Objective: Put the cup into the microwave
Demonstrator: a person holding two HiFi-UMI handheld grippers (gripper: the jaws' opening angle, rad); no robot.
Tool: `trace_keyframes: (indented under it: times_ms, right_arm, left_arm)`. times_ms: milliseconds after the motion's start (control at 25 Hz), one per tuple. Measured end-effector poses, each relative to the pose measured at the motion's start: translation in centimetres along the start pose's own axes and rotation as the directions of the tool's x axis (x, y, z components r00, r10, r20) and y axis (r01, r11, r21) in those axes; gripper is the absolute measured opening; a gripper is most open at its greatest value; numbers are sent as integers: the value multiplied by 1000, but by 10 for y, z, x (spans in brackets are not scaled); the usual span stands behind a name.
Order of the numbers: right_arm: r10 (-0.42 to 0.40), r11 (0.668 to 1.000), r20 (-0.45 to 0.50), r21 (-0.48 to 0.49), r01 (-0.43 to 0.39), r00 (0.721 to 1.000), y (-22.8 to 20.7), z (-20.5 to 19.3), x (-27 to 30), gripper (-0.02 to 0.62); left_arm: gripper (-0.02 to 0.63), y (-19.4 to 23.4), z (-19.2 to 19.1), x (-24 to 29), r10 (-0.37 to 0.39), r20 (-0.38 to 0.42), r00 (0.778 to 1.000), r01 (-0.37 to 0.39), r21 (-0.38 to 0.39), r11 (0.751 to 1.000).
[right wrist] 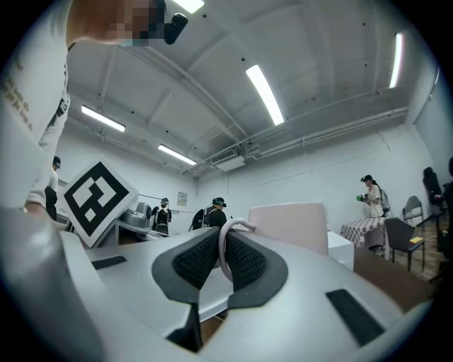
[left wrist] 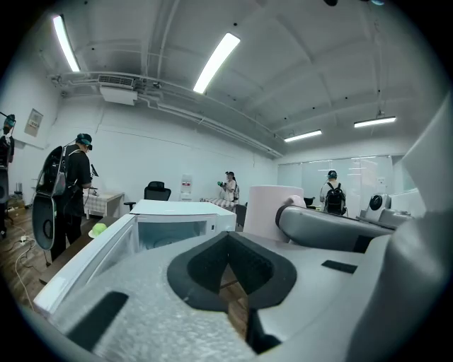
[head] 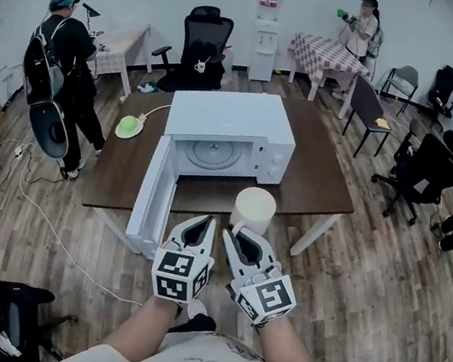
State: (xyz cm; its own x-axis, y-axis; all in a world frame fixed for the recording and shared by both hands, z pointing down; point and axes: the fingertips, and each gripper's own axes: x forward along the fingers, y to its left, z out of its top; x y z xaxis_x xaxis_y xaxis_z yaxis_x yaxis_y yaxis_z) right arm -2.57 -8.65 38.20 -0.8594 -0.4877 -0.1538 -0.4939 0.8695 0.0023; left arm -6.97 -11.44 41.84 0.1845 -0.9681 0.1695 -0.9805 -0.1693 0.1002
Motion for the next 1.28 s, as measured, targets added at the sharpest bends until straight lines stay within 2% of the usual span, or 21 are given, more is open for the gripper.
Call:
trace_keyframes:
  times_ms: [200,440,600,800,1080,1280]
  right_arm:
    - [14,1000,-1,16,-14,1000,-26,-14,48,38]
    - [-8,1000,-69,1,8,998,-54,-43,102,38]
    - [-30,999,-92,11,31,995,-68,-58,124,38]
    - [-19,999,-127,25,23,992,-78,-82,140,38]
    - [18,996,-175,84,-3,984,-115,-127,153,38]
    - [99,991,-201,109,-78,975,-140,-155,164,38]
  left_arm:
    - [14,36,10,39,-3,2,1000,3,-3,1000]
    - [14,76,10,80,-10,1,1000,10,-7,1000]
    - [14,95,9,96,-15,-1,1000,15,-19,1000]
    - [14,107,6,109,-5,-6,1000,5,-30,1000]
    - [14,116,4,128,68,-12,998,-69,-43,997]
    - [14,123,3,142,143,-21,989,-144,-65,987]
